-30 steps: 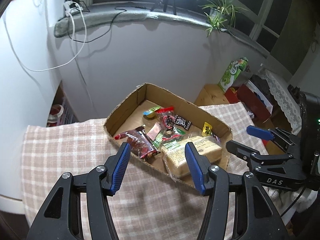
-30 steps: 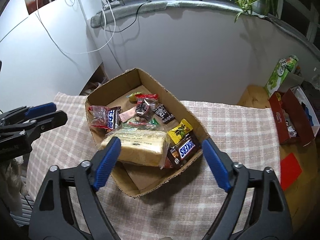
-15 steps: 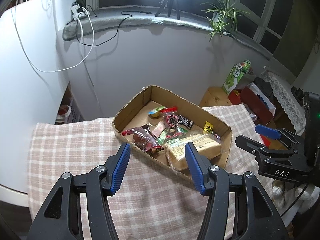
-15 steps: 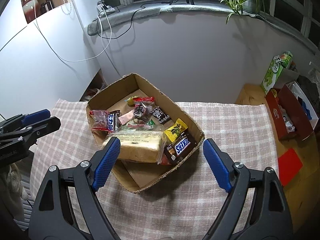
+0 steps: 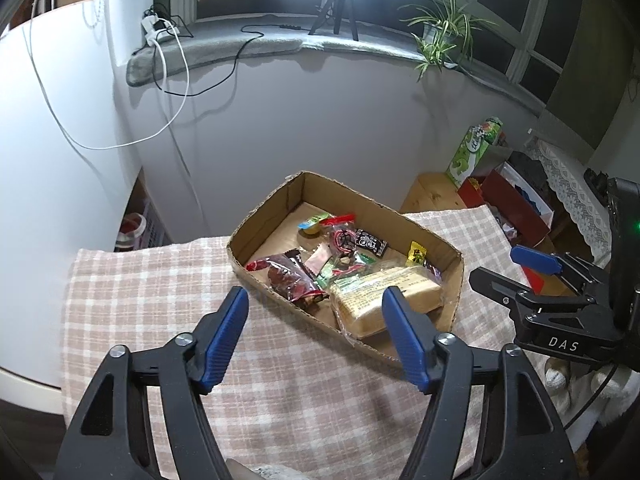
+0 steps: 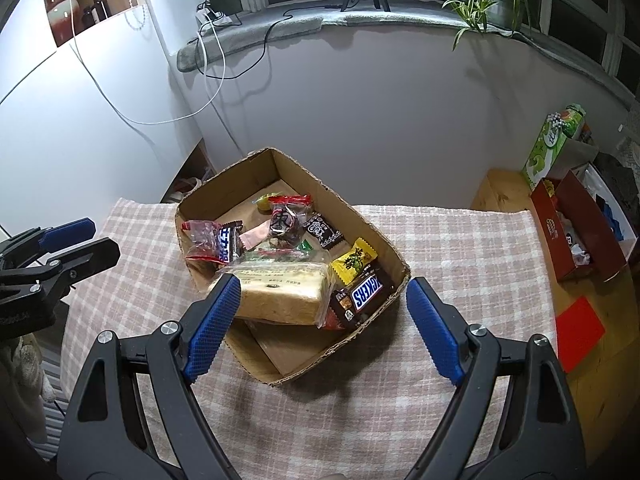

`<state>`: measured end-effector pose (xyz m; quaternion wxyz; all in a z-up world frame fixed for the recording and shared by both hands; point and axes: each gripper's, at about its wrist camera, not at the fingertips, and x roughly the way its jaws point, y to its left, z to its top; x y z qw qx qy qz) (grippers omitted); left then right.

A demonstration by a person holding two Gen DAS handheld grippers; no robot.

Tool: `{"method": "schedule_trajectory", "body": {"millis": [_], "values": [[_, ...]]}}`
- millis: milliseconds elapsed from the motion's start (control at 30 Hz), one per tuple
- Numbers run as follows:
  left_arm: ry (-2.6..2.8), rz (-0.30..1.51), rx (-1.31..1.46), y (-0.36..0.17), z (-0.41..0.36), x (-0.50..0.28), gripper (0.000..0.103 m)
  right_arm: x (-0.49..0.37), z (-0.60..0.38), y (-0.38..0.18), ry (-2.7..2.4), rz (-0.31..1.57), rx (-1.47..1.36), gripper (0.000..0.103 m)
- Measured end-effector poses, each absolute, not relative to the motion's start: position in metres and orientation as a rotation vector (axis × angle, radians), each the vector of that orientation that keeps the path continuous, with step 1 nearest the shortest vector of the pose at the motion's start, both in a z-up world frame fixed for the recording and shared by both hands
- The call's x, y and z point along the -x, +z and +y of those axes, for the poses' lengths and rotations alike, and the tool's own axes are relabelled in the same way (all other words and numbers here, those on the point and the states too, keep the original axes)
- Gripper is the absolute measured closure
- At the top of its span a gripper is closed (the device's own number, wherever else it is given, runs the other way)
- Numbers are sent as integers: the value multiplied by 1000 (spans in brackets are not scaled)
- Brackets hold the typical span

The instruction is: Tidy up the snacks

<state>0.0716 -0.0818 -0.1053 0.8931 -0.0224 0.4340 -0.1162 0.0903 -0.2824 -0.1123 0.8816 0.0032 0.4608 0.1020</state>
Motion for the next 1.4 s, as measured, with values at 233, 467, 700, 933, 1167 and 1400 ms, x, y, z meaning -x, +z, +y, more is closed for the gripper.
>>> {"method": "schedule_trajectory", "body": {"millis": [233,467,700,933,1167,1400], "values": [[-235,903,43,-105,-81,-70,33,-90,-283,-112,214,960,-5,16],[-233,900,39,-104,-82,-67,27,-89,-283,-112,215,960,-6,16],[-233,898,37,-103,-83,-67,27,-88,-282,-113,215,960,-6,16],[-232,899,39,-102,-83,-66,26,-88,-282,-114,217,963,-7,16],[-231,901,33,-101,-84,-67,23,-85,-282,-115,217,965,-7,16],[-233,900,33,-101,-84,-68,23,-87,-282,-115,218,965,-7,16]]}}
